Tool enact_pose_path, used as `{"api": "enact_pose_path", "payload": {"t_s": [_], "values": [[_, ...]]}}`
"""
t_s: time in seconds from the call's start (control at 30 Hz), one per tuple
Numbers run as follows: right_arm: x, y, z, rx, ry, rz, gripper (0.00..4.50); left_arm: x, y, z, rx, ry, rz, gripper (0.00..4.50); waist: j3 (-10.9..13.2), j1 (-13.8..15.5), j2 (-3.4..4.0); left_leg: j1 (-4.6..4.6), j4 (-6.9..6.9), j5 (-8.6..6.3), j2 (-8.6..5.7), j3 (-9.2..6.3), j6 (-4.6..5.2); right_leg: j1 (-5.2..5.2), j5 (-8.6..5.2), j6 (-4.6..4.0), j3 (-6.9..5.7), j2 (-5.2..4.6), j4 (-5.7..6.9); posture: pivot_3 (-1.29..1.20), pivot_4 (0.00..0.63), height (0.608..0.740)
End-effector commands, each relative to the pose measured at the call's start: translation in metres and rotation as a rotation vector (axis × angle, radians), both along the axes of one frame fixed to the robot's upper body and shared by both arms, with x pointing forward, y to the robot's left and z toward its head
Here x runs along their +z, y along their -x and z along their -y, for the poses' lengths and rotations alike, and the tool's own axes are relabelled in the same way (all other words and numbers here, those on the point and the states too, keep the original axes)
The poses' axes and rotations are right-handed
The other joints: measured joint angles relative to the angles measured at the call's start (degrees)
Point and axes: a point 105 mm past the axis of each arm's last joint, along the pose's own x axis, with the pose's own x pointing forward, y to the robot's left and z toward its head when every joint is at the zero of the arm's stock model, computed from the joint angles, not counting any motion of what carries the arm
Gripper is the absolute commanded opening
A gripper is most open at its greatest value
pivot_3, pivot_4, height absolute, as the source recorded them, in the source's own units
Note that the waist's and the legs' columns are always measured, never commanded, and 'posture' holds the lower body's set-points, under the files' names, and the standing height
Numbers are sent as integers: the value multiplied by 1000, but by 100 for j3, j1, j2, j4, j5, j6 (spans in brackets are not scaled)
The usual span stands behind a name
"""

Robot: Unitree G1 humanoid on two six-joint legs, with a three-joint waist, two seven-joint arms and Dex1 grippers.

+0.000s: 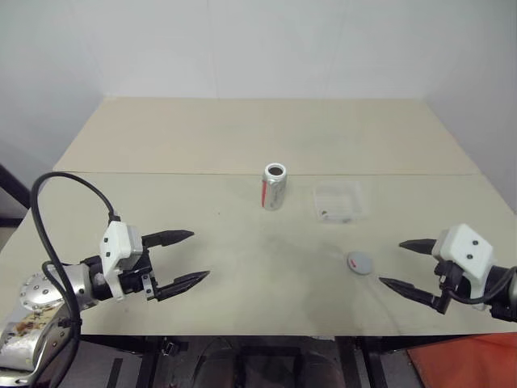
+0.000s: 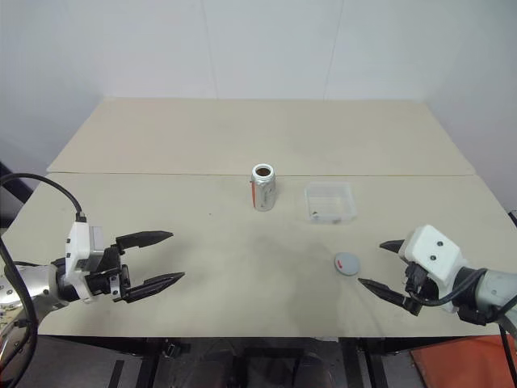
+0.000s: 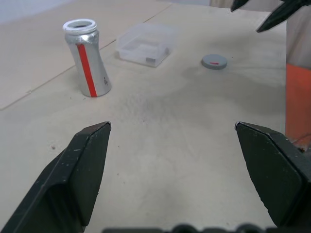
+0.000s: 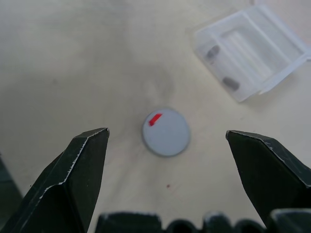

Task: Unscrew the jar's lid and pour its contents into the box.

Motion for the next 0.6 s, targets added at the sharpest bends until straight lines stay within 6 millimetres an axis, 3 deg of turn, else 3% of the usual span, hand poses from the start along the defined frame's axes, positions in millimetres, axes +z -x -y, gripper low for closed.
{"api": "enact_pose_path", "payload": {"t_s": [0.03,0.2,0.6], "values": [[9,5,5,10,-20,-15,4500,5,-1,1,21,-30,60,4440,1,28,-1,-1,-1,0,0,-1,0,0,0,0,-1,0,-2,0,150,740],[14,4,-4,61,-48,-27,4500,7,4,-3,30,-27,59,4440,1,27,-1,-3,-2,-2,1,0,1,0,0,0,-1,0,-6,0,150,740],[12,-11,-25,106,-73,50,4500,10,-8,-11,84,-48,92,4440,1,27,0,-3,-5,-7,3,0,0,-2,0,-3,-1,0,-5,0,150,740]]}}
